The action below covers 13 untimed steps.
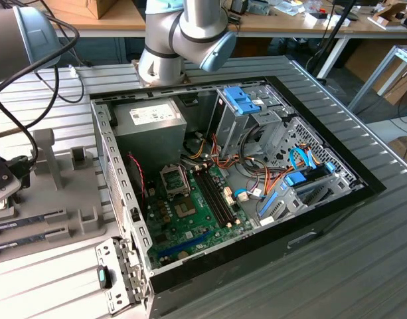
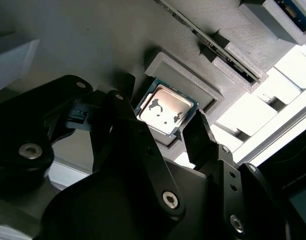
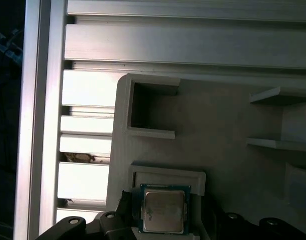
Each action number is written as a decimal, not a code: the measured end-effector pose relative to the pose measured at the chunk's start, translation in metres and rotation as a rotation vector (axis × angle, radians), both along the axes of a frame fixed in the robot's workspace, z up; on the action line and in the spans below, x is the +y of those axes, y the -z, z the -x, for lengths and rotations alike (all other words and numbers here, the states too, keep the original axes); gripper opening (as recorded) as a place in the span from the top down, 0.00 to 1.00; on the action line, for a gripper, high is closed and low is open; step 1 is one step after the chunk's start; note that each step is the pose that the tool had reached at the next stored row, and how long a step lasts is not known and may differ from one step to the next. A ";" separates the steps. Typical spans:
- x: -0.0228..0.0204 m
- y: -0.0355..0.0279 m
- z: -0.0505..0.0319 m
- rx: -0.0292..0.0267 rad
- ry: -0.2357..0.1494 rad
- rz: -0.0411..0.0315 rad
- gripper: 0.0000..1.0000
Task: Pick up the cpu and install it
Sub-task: 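Pick up the cpu and move it towards the insertion slot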
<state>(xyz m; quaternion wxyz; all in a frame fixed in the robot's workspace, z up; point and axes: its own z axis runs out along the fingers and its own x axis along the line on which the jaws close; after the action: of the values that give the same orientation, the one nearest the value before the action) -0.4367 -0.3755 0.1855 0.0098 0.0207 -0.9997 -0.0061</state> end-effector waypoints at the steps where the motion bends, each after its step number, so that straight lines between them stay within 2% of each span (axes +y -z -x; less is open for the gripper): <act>1: 0.0000 0.0000 0.0000 0.0000 0.000 0.0000 0.34; 13: 0.0001 0.0001 0.0000 -0.0001 0.000 -0.0016 0.34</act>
<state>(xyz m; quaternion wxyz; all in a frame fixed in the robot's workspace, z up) -0.4367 -0.3755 0.1854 0.0098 0.0206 -0.9997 -0.0069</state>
